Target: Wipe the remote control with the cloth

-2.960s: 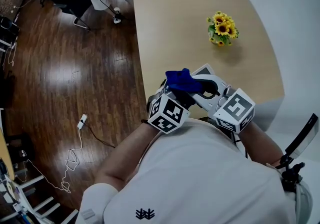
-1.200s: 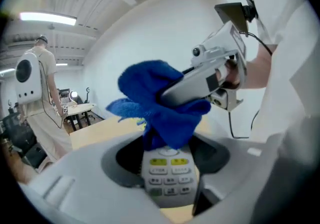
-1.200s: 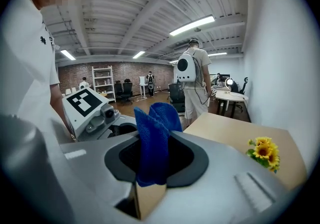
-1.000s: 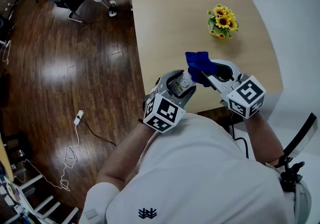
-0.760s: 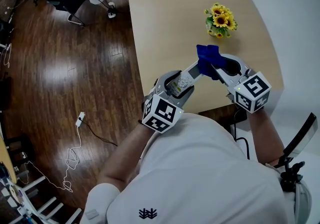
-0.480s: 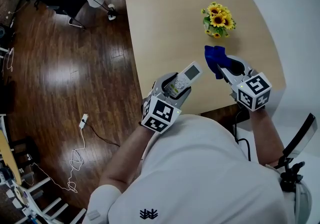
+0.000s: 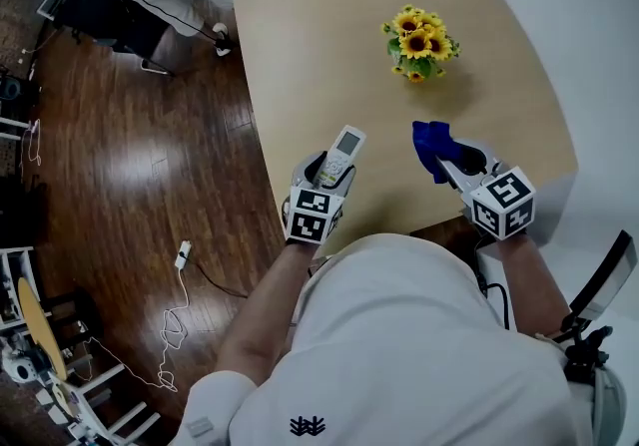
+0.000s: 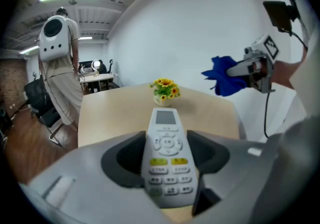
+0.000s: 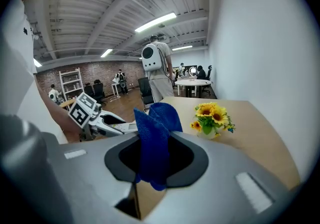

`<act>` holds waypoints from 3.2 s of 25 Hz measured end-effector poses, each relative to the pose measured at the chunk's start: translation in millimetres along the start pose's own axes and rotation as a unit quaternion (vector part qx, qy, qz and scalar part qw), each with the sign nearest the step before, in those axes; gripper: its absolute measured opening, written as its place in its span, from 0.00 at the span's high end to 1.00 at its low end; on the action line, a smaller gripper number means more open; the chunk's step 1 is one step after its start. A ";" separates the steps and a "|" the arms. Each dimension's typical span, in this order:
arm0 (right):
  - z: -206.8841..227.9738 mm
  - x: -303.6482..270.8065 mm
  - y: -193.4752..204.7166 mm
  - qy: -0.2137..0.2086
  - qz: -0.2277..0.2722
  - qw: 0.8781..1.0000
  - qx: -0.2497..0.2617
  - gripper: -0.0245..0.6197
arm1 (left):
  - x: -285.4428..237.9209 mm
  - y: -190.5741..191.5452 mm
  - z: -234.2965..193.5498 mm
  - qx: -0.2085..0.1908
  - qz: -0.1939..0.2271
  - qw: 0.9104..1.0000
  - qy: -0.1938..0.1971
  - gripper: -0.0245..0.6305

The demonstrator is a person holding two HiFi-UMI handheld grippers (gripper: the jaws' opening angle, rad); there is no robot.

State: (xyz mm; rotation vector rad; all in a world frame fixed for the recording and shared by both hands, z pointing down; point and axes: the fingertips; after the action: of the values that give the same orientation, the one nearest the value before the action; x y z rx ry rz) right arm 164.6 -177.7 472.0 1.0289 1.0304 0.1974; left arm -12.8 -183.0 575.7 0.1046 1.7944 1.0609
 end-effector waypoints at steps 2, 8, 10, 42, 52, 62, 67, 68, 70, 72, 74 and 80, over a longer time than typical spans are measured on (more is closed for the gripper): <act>5.0 3.7 12.9 -0.003 -0.006 1.000 -0.004 0.83 | -18.0 12.8 -11.9 0.014 -0.019 1.000 -0.019 0.54; 39.8 20.5 29.4 -0.005 -0.023 1.000 -0.007 0.83 | -65.2 38.8 -57.8 0.043 -0.072 0.993 -0.083 0.54; 47.7 27.3 34.8 -0.003 -0.028 1.000 -0.004 0.83 | -72.6 47.0 -66.2 0.052 -0.078 0.992 -0.090 0.54; 54.4 14.7 48.9 -0.087 -0.037 0.995 0.014 0.83 | -51.1 70.8 -68.4 0.099 -0.076 0.983 -0.132 0.45; 26.8 -13.5 80.2 -0.141 -0.050 0.989 0.021 0.83 | 35.8 104.0 17.7 0.126 -0.060 0.982 -0.131 0.45; -33.3 -5.8 70.4 -0.113 -0.024 0.992 0.056 0.83 | 120.5 89.3 45.8 0.060 0.041 0.991 -0.112 0.45; -95.1 12.6 74.4 -0.073 -0.006 0.995 0.071 0.83 | 201.1 126.1 63.5 0.059 0.102 0.989 -0.087 0.45; -109.4 19.4 73.0 -0.064 0.000 0.995 0.072 0.83 | 219.1 134.3 65.6 0.067 0.117 0.988 -0.080 0.45; -134.5 34.2 68.5 -0.050 0.012 0.996 0.076 0.83 | 247.5 149.8 67.3 0.072 0.140 0.985 -0.071 0.45; -157.4 50.1 68.2 -0.039 0.020 0.996 0.081 0.83 | 270.1 160.5 74.5 0.073 0.156 0.984 -0.056 0.45; -186.4 70.0 74.3 -0.034 0.022 0.996 0.081 0.83 | 295.3 173.8 84.6 0.075 0.172 0.981 -0.042 0.46; -267.7 121.7 81.3 -0.027 0.025 0.995 0.093 0.83 | 360.5 201.3 111.0 0.062 0.200 0.978 -0.014 0.48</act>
State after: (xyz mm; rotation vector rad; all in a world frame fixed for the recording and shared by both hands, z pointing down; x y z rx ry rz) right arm 46.1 100.2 429.5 1.2229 0.9878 0.1155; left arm -178.2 190.0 448.1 0.5738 1.8572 1.2156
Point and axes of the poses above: the fingertips, and each gripper's own axes: x backward along the fingers, z to its right, y out of its underside, and after that the axes turned 8 degrees about -z, right-handed
